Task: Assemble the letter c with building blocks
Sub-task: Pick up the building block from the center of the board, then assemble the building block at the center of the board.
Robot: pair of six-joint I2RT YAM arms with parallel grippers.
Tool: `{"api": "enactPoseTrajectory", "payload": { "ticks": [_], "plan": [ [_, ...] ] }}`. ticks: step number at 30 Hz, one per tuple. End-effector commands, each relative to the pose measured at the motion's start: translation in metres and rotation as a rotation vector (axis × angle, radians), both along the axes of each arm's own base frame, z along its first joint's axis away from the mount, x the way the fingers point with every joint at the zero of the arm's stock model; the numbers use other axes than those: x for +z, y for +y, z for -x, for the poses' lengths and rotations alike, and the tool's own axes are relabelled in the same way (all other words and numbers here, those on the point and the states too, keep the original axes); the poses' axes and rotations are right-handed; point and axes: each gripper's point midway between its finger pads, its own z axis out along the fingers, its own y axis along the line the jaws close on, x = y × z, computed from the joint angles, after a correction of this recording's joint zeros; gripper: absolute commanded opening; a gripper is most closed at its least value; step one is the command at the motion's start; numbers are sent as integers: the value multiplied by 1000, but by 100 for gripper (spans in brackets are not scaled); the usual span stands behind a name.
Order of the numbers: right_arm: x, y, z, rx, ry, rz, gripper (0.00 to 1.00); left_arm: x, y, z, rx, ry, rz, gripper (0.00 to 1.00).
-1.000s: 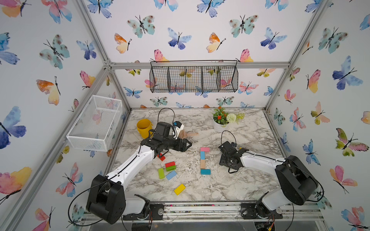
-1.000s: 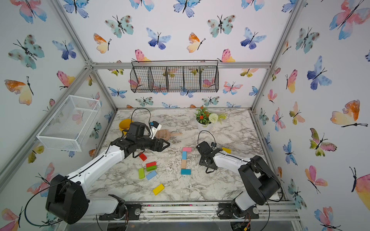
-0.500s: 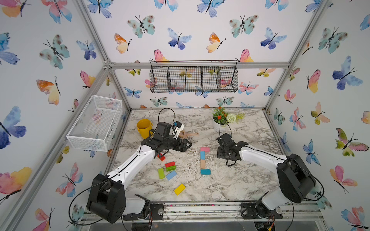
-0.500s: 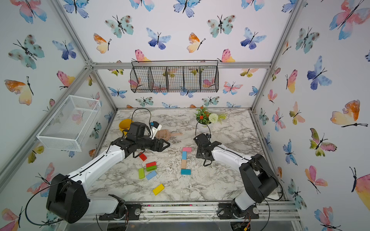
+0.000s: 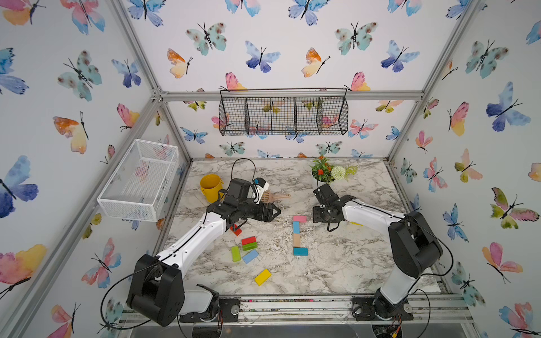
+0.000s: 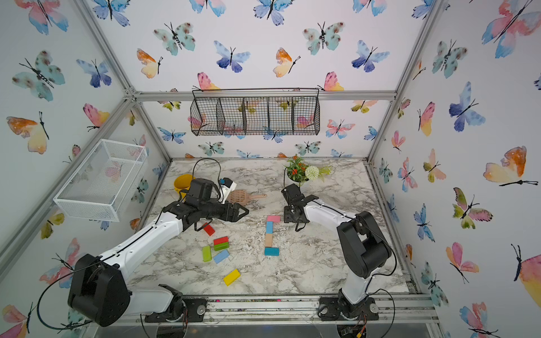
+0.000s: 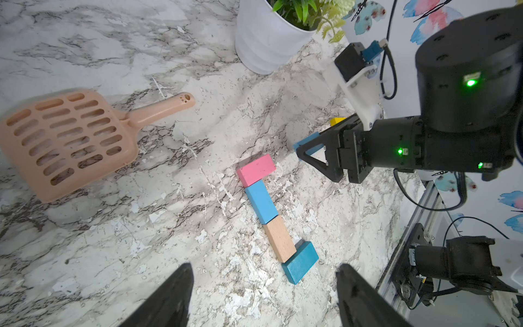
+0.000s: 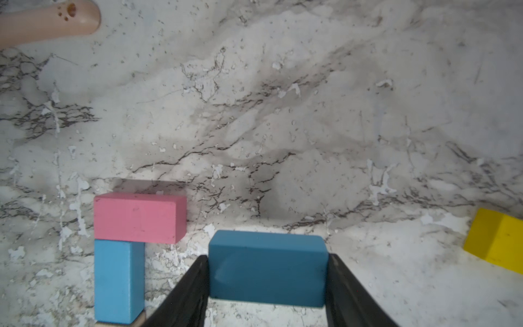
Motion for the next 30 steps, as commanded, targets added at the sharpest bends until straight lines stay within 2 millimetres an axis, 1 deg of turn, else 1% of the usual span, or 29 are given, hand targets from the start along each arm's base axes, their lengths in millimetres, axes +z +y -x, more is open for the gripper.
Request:
{"api": "enactPoseTrajectory", "payload": {
  "ticks": [1, 6, 9, 14, 20, 26, 30],
  "plan": [
    [-2, 5, -6, 45, 17, -9, 60, 8, -4, 0, -15, -5, 37, 80],
    [-6, 12, -10, 50, 21, -37, 59, 21, -7, 2, -20, -6, 66, 81],
    [-10, 16, -11, 49, 31, -51, 59, 24, -5, 3, -13, -18, 64, 81],
    [-16, 24, -10, 54, 58, -86, 59, 19, 2, 1, 2, -47, 21, 81],
    [-20, 22, -9, 47, 64, -81, 59, 10, 3, 6, -9, -44, 15, 81],
    [-25, 22, -8, 44, 73, -78, 59, 10, 2, 5, -14, -47, 14, 81],
    [-23, 21, -7, 42, 70, -83, 60, 10, 2, 4, -13, -45, 15, 81]
  ]
}}
